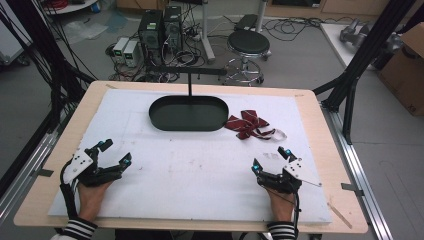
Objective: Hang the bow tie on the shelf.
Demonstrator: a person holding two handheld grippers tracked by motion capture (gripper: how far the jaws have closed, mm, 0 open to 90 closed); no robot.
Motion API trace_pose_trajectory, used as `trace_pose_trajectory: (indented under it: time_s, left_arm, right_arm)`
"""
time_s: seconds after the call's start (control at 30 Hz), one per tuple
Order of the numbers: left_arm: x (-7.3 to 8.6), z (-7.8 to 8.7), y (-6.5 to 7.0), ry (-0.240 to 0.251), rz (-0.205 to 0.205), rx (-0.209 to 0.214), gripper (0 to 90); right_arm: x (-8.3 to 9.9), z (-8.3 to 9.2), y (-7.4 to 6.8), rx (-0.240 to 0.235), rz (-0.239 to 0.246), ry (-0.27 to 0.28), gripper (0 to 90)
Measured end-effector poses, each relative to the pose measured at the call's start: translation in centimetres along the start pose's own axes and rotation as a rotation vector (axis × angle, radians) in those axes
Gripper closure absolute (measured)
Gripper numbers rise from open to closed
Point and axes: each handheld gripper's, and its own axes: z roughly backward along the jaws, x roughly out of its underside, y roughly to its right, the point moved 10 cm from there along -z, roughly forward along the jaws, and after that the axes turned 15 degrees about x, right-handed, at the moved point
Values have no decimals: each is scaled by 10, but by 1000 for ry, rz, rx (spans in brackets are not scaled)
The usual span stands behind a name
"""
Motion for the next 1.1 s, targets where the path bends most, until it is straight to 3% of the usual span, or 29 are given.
trace_pose_trajectory:
  time_s: [0.47, 0.7, 0.87, 1.1]
  left_arm:
    - [0, 0, 0, 1, -3, -1, 145]
    - [0, 0, 0, 3, -2, 0, 146]
    - [0, 0, 0, 3, -2, -1, 146]
    - [0, 0, 0, 4, -3, -1, 146]
  right_arm:
    - [1, -4, 3, 2, -15, -41, 25]
    - [-19, -6, 9, -9, 5, -50, 25]
    - [-38, -13, 21, -7, -2, -85, 25]
    - [-47, -30, 39, 14, 65, -193, 25]
